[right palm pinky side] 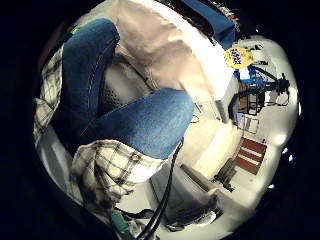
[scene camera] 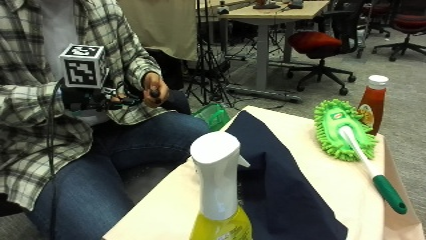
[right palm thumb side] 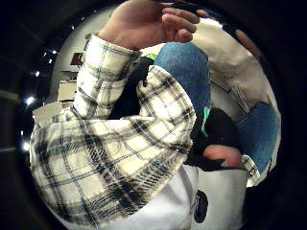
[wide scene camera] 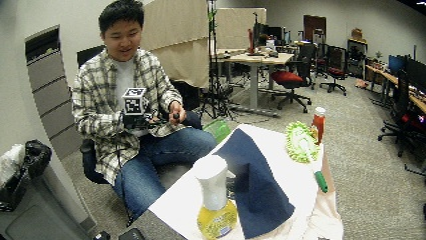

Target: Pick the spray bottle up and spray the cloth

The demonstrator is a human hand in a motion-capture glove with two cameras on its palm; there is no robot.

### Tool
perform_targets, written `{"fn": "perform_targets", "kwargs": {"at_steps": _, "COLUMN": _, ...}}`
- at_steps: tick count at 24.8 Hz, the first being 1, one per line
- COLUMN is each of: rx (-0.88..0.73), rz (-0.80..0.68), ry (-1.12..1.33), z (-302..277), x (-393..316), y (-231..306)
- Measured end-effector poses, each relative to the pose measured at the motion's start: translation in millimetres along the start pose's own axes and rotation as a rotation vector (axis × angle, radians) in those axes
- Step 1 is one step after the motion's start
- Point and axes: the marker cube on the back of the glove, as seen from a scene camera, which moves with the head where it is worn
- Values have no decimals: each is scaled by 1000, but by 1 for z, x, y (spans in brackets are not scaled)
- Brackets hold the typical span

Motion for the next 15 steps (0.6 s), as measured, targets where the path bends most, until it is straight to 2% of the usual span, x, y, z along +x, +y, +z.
{"fn": "perform_targets", "kwargs": {"at_steps": 15, "rx": 5, "rz": 29, "ry": 9, "z": -5, "x": 19, "y": -6}}
